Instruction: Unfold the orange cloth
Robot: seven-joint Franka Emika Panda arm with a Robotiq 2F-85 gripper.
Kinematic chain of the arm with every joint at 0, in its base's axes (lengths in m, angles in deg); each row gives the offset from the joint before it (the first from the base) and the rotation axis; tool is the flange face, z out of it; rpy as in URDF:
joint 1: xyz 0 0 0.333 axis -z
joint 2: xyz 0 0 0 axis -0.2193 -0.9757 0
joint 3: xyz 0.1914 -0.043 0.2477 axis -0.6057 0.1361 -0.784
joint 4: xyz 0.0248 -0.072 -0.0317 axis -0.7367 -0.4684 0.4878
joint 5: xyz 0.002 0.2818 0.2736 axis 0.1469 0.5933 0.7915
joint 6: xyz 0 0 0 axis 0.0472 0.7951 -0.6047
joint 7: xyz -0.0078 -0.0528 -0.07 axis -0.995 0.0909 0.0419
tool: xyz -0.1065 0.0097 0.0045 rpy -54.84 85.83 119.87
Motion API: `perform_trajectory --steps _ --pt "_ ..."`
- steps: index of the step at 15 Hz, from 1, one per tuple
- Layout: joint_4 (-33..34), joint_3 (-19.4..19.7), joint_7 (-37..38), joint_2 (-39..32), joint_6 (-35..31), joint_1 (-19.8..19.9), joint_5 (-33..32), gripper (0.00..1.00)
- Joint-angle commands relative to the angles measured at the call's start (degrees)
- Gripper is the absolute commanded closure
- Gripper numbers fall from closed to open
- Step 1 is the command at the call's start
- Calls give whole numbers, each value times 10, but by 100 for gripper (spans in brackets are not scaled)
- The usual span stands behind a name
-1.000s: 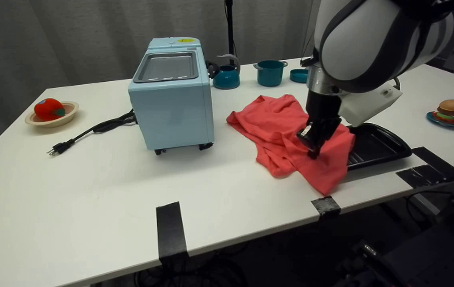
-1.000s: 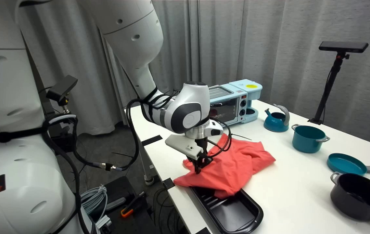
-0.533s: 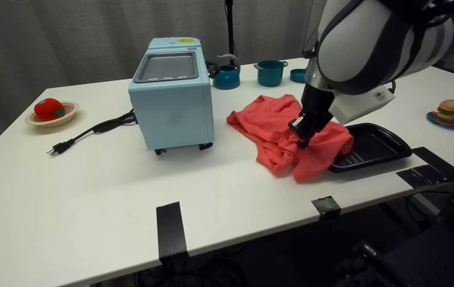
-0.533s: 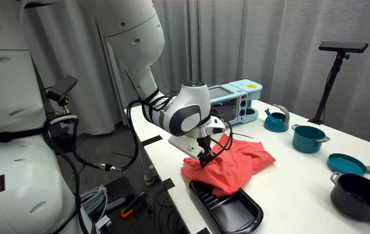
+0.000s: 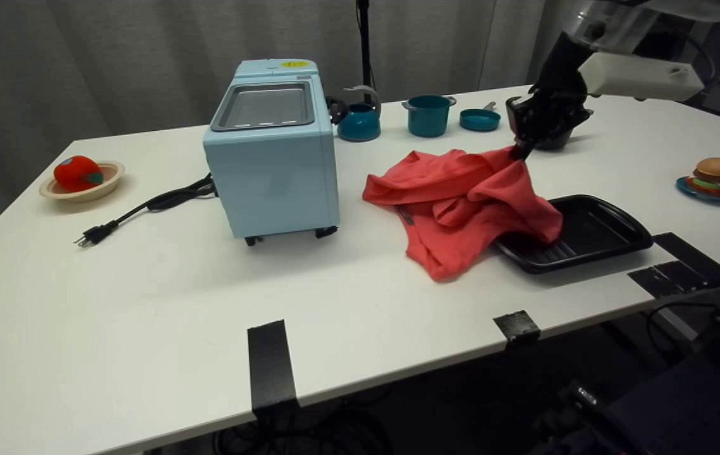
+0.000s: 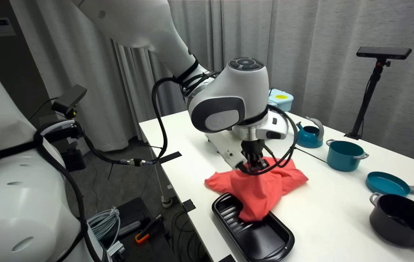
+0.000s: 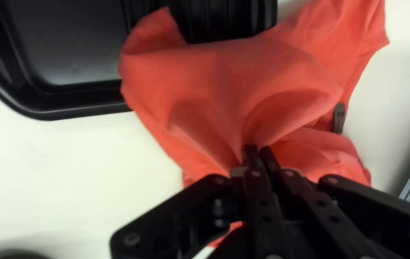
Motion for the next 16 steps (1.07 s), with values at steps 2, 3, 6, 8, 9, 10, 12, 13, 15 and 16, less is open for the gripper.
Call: perform_trajectory --steps 2,3,6,8,9,10,12,13,15,16 --pt "22 61 49 2 -39 40 -79 99" --pt "28 71 76 -8 -56 54 -112 99" --pt "41 92 178 -41 -92 98 -220 99" --pt "42 107 264 -63 -91 114 -299 70" --pt "43 116 303 -70 -87 116 -335 64" --pt "41 125 341 -72 -82 115 -366 55" --pt "36 138 407 -69 -79 106 -414 40" --pt "29 137 424 -62 -77 102 -424 33" --pt "17 119 426 -46 -82 94 -421 18" --pt "12 105 406 -40 -88 88 -407 11"
